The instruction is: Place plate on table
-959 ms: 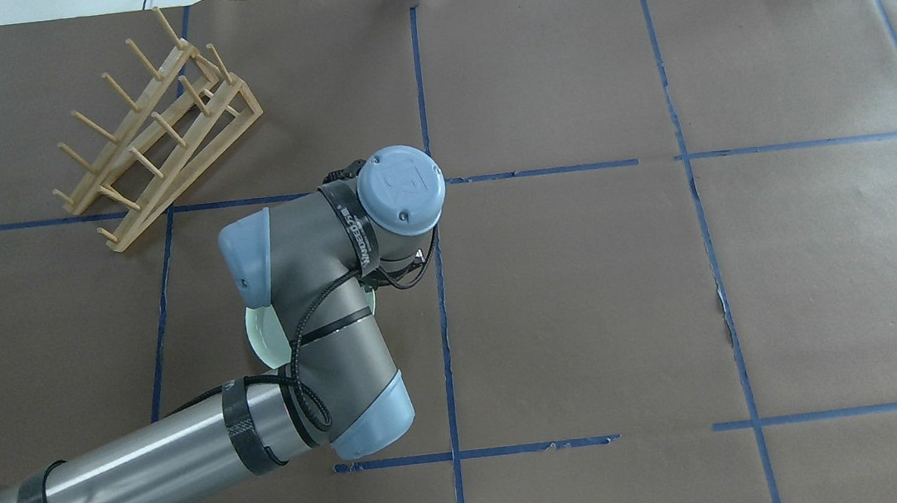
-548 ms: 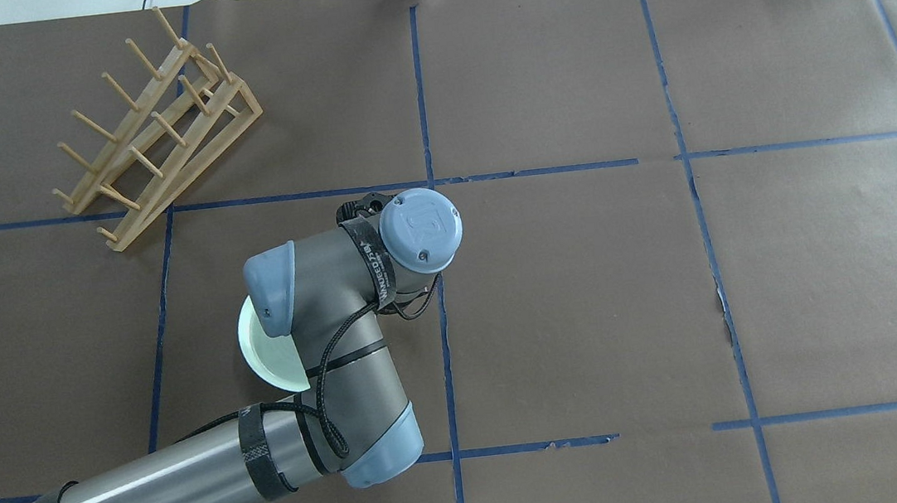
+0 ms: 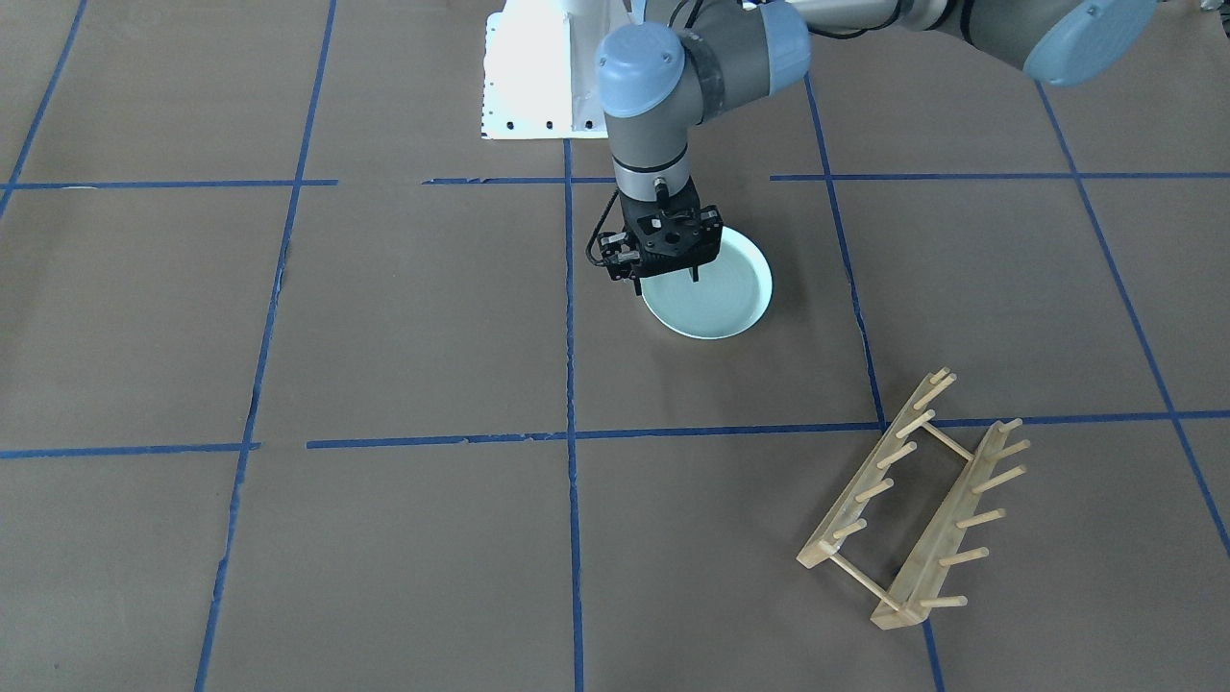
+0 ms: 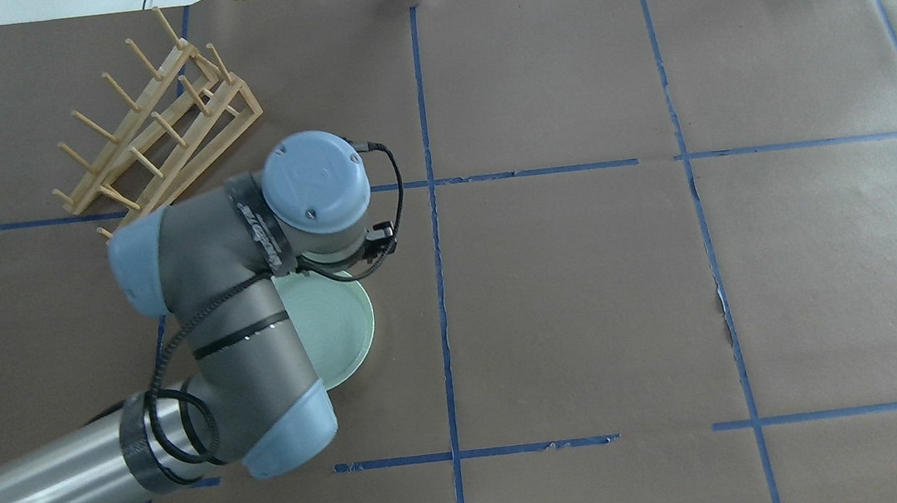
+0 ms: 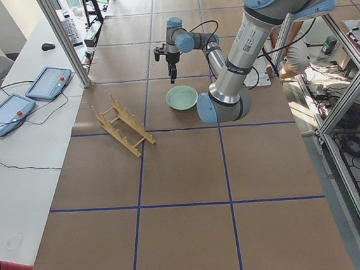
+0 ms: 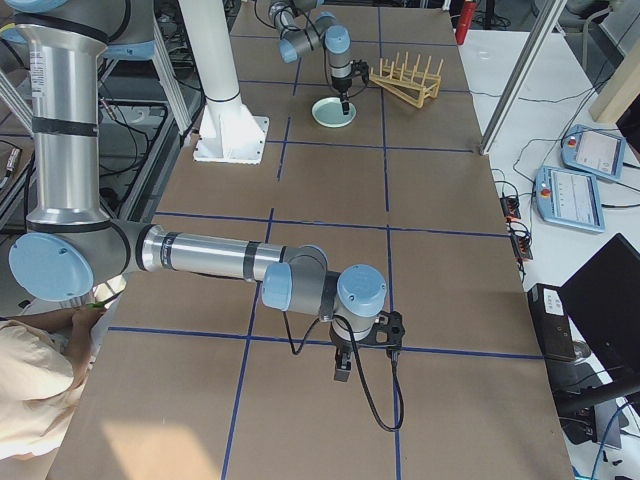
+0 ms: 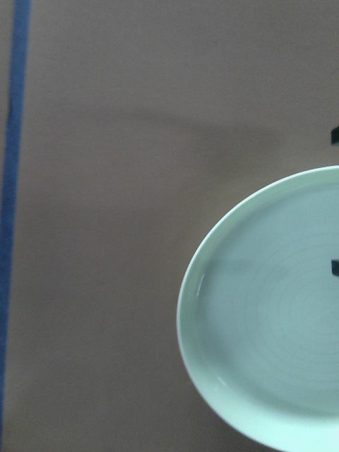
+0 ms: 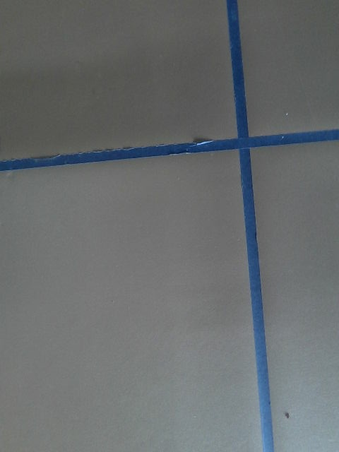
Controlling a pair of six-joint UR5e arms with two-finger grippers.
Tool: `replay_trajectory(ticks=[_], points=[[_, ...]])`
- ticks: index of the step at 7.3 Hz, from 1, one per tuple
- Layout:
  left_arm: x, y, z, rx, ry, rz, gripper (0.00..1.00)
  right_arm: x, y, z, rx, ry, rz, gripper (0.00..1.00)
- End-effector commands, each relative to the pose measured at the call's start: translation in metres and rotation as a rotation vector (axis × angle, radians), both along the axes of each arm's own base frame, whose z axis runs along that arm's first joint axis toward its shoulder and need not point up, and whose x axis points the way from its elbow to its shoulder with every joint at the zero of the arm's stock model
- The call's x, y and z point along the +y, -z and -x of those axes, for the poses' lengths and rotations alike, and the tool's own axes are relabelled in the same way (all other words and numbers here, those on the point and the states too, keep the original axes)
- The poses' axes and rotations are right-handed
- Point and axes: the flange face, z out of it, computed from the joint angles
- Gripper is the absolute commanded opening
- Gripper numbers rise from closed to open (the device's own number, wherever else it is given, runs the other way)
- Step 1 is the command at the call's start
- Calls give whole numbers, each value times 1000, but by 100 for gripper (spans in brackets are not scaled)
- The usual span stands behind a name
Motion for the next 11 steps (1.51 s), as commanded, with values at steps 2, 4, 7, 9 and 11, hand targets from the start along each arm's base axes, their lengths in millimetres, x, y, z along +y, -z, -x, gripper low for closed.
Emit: replay_trajectory(ticks=[2,4,7,9,11], points=[[-103,-85,173,75,-197,-201,100,0,0,0,0,0,0,100],[-132,-239,331,35,-374,-334,100,0,-1,0,0,0,1,100],[-109,-389,501,-50,-463,-346,100,0,0,0,0,0,0,100],[-54,-454,567,-35,-365,-224,100,0,0,0,0,0,0,100],[-46,-461,604,-28,-291,-208,100,0,-1,0,0,0,1,100]])
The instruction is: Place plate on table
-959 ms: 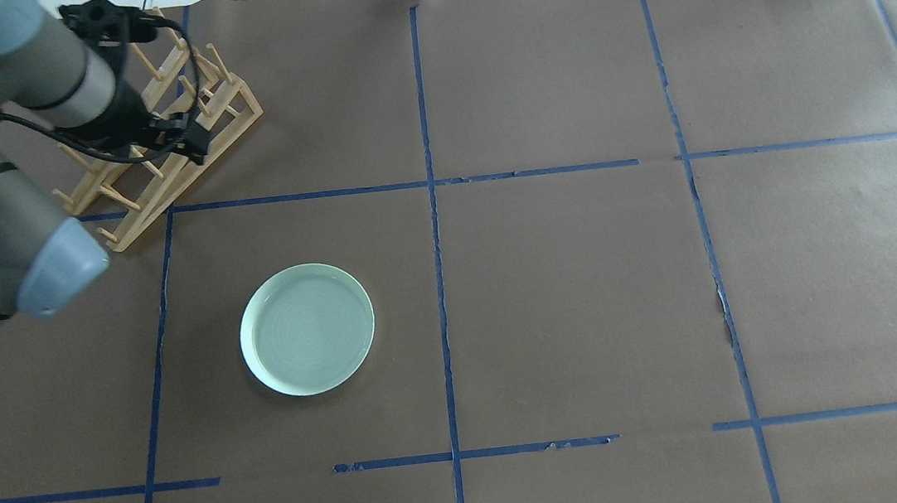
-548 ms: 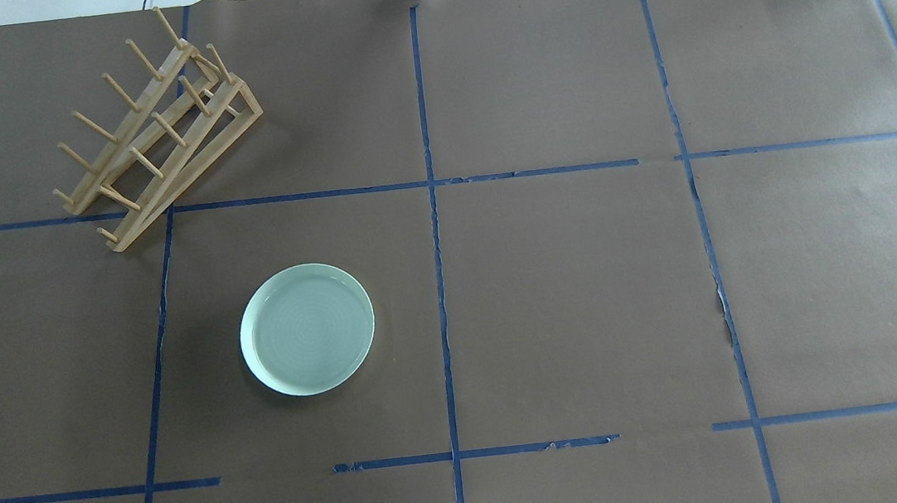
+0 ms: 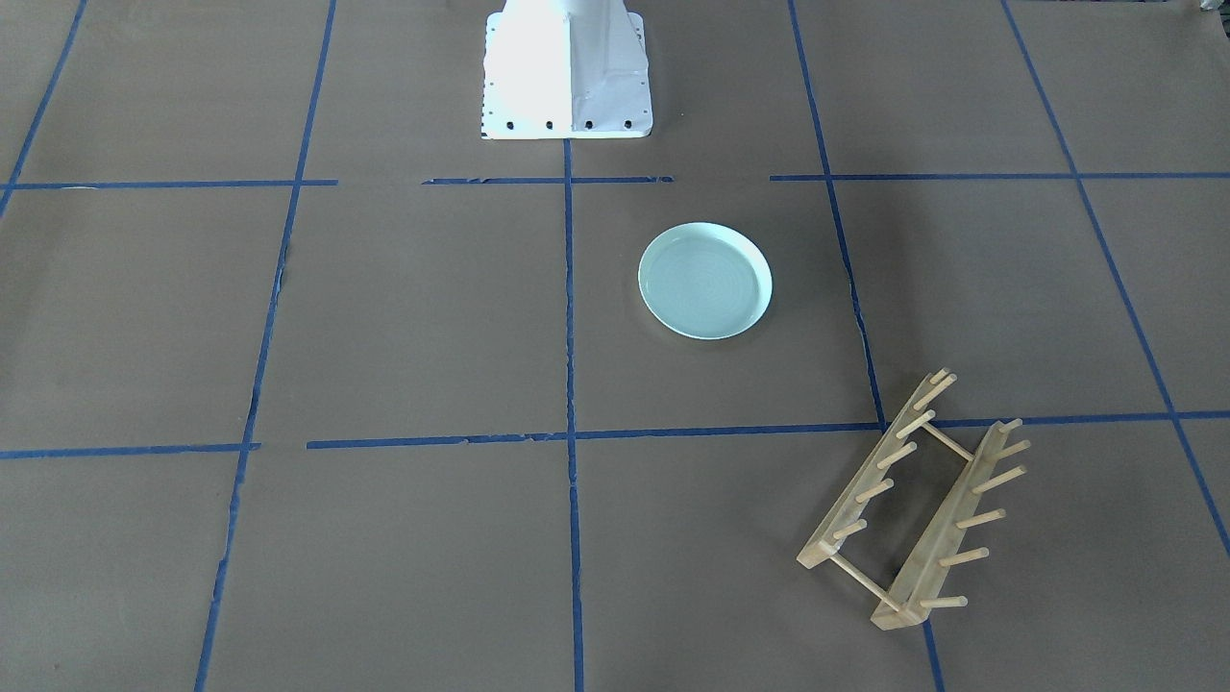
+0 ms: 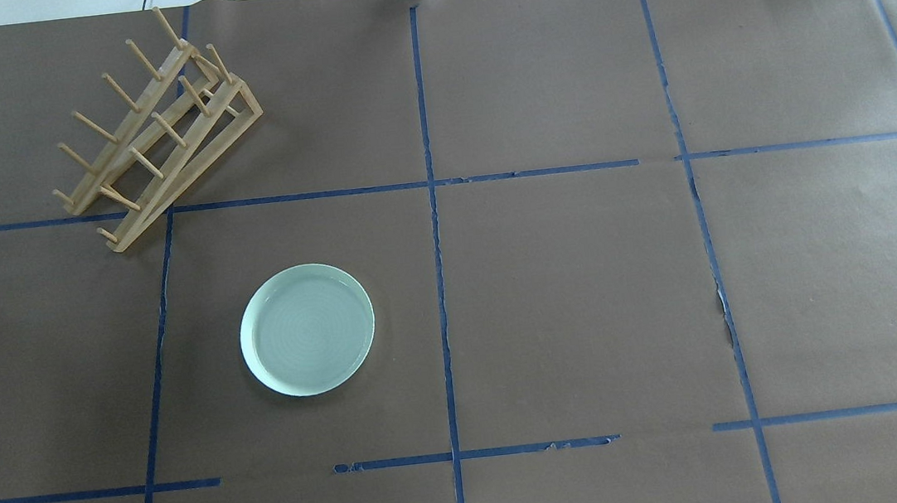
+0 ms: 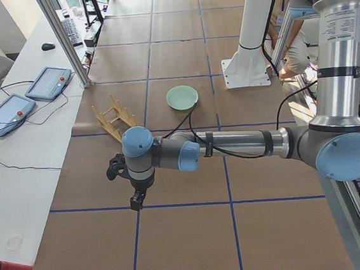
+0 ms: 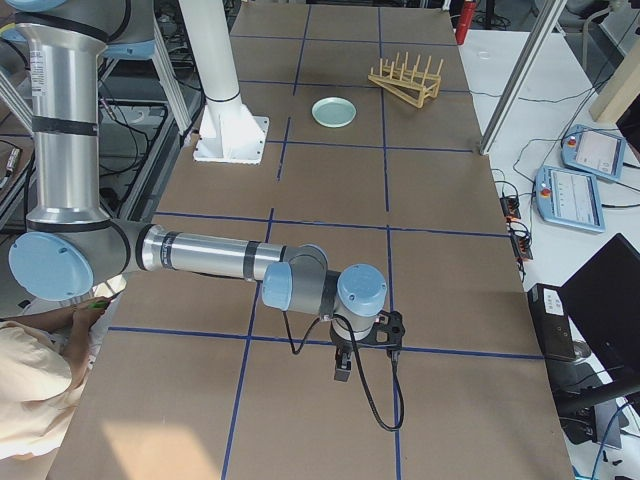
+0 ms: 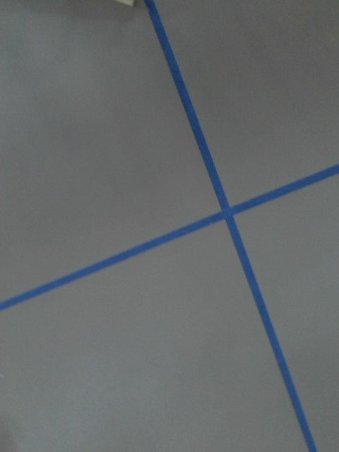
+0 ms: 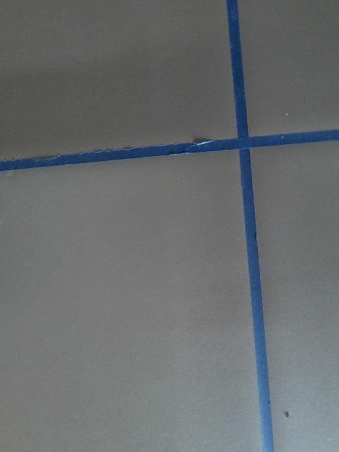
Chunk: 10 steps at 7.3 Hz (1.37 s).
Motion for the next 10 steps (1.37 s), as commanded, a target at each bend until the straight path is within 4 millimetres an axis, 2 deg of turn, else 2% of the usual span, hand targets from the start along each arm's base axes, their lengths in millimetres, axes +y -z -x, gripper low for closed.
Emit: replay_trajectory(ticks=[1,3,4,5,7,8,9,10], points=[[20,-19,23,64,46,45,100,0,0,0,0,0,0,100],[25,-26,22,68,48,73,100,0,0,0,0,0,0,100],[28,-45,21,76,51,182,100,0,-1,0,0,0,1,100],[27,-37,21,76,49,188,100,0,-1,0,0,0,1,100],[24,-37,21,76,45,130,100,0,0,0,0,0,0,100],[20,-24,21,71,46,107,100,1,0,0,0,0,1,100],[23,-10,22,60,46,78,100,0,0,0,0,0,0,100],[21,-5,22,59,43,68,100,0,-1,0,0,0,1,100]])
